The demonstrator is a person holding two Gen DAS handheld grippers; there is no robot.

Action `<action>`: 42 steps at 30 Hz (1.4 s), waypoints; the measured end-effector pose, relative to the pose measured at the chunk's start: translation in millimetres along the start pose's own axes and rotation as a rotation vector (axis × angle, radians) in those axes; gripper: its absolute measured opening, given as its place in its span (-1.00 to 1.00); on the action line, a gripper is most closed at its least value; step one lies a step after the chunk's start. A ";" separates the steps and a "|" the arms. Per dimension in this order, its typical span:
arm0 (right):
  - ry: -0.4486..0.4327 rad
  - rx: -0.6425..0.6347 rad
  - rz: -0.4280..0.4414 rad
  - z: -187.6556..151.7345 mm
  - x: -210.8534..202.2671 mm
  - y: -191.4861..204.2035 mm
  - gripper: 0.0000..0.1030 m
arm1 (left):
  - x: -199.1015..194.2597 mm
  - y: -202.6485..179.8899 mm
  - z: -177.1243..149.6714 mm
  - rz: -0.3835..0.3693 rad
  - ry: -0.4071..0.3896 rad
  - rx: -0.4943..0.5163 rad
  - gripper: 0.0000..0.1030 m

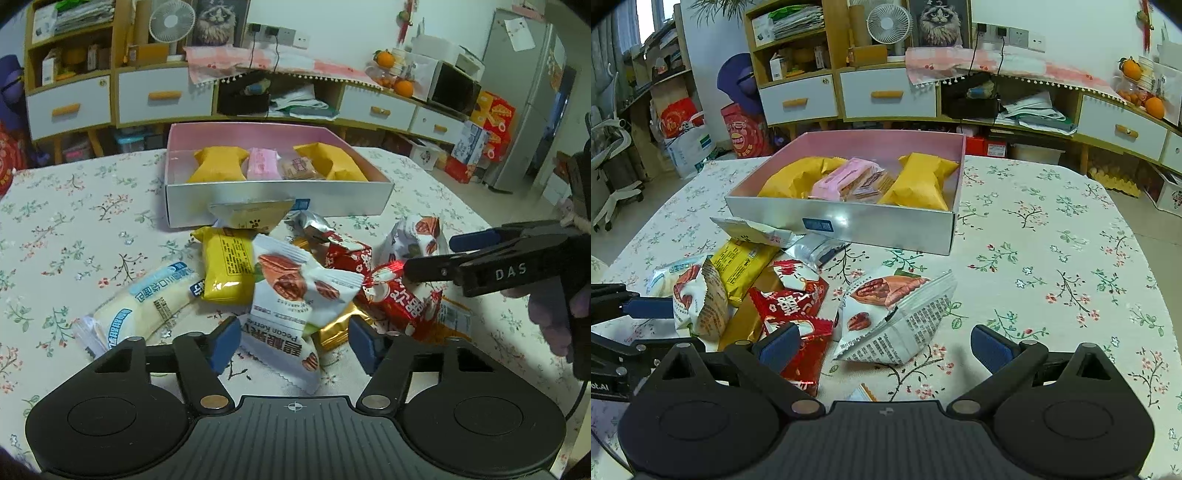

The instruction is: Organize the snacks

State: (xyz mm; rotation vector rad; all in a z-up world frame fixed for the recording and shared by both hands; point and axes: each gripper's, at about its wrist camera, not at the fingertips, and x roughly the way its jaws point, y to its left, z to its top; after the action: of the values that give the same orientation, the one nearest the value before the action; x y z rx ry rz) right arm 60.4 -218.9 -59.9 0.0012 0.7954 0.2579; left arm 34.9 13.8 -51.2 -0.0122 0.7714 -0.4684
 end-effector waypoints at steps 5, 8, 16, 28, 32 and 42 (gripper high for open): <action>-0.005 0.013 0.004 3.1 3.0 1.7 0.42 | 0.1 0.7 0.4 0.011 -0.003 0.006 -0.02; -0.012 0.010 0.002 5.0 3.3 2.7 0.42 | 0.4 -0.5 1.2 0.018 -0.005 0.017 -0.11; -0.013 0.005 0.002 6.1 7.3 4.2 0.33 | 3.3 -0.7 3.7 0.007 -0.006 0.034 -0.11; -0.008 0.006 0.008 5.1 11.8 5.1 0.21 | 11.7 -9.8 11.8 -0.011 -0.030 0.068 0.23; -0.009 0.003 0.008 7.4 12.7 7.4 0.15 | 15.0 -13.6 14.1 0.013 -0.022 0.067 0.18; -0.009 0.017 0.000 12.7 14.2 4.3 -0.43 | 11.7 -16.4 18.0 0.047 -0.007 0.036 -0.06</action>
State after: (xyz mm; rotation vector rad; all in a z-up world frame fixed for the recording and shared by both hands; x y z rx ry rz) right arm 77.9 -210.3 -60.6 0.0187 0.7883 0.2506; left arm 47.6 -8.6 -43.1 0.0375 0.7544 -0.4372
